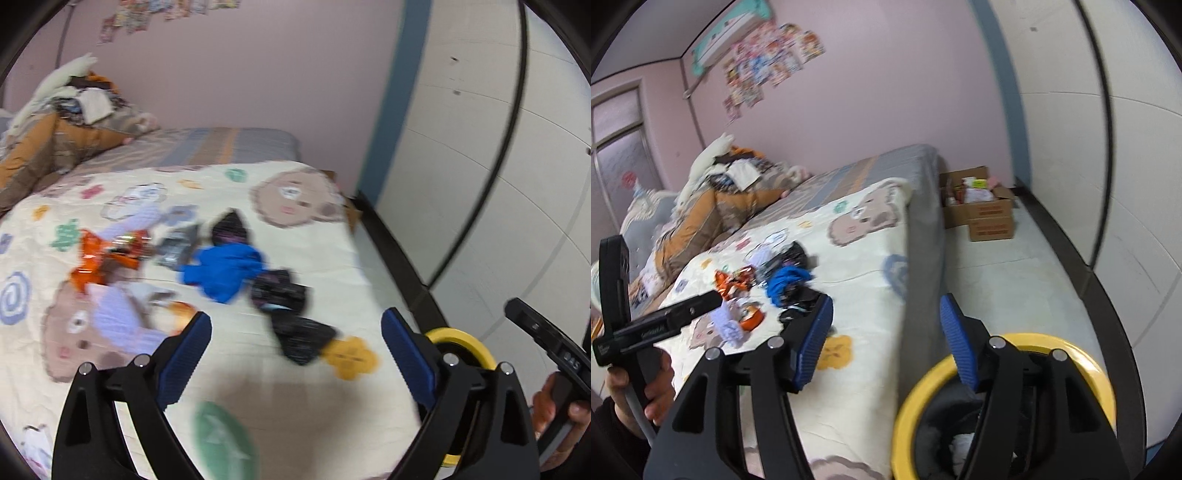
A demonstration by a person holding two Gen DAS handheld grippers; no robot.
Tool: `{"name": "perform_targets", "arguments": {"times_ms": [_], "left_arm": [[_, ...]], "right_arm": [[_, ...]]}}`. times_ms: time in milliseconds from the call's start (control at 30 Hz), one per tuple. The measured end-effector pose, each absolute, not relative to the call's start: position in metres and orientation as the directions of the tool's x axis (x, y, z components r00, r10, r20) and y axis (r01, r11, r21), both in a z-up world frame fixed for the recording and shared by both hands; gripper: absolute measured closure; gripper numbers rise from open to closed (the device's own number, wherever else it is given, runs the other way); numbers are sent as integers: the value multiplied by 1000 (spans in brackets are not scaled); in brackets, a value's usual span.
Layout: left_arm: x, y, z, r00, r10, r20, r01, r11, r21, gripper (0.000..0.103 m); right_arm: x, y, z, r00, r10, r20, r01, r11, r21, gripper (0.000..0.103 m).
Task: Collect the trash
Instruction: 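Grasp the lavender mesh sleeve with the left tool while the right grasps the black bag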
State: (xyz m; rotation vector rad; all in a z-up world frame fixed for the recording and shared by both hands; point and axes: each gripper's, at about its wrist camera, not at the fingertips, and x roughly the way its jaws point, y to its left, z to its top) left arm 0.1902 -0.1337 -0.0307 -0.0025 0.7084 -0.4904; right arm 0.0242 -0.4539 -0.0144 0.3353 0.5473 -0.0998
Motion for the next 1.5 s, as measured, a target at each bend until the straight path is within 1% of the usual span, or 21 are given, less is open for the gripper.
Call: {"name": "perform_targets", "arguments": {"times_ms": [267,500,767,900,1200,1300,1400,1467,1500], "left_arm": [[228,-64,-42,699,-292,-652,274,953,-133,12],[255,-35,-66,684,-227,-693,170,974,-151,12],[273,-17,-100,631,-210,-747,77,975,-210,12],[282,-16,-114,613,-181,-769,37,979,-201,12],[308,-3,-136,564,-216,-797,-49,955,-293,12],[309,1,-142,564,-222,-795,-73,946,-316,16],[309,2,-145,569,-216,-794,-76,947,-312,21],[308,2,-144,573,-214,-791,-74,948,-310,27],[308,1,-144,574,-211,-791,-73,949,-306,32]], "right_arm": [[81,-398,-20,835,76,-545,85,960,266,43],[122,-367,-39,804,128,-581,28,967,252,43],[165,-339,-71,754,155,-638,-22,977,211,42],[180,-332,-87,732,151,-665,-29,981,191,42],[210,-309,-111,692,135,-709,-57,989,133,42],[218,-306,-117,681,137,-719,-57,989,135,42],[229,-303,-125,666,130,-734,-49,990,131,42],[235,-303,-131,650,127,-749,-41,990,133,42],[238,-302,-134,639,128,-758,-40,990,133,45]]}}
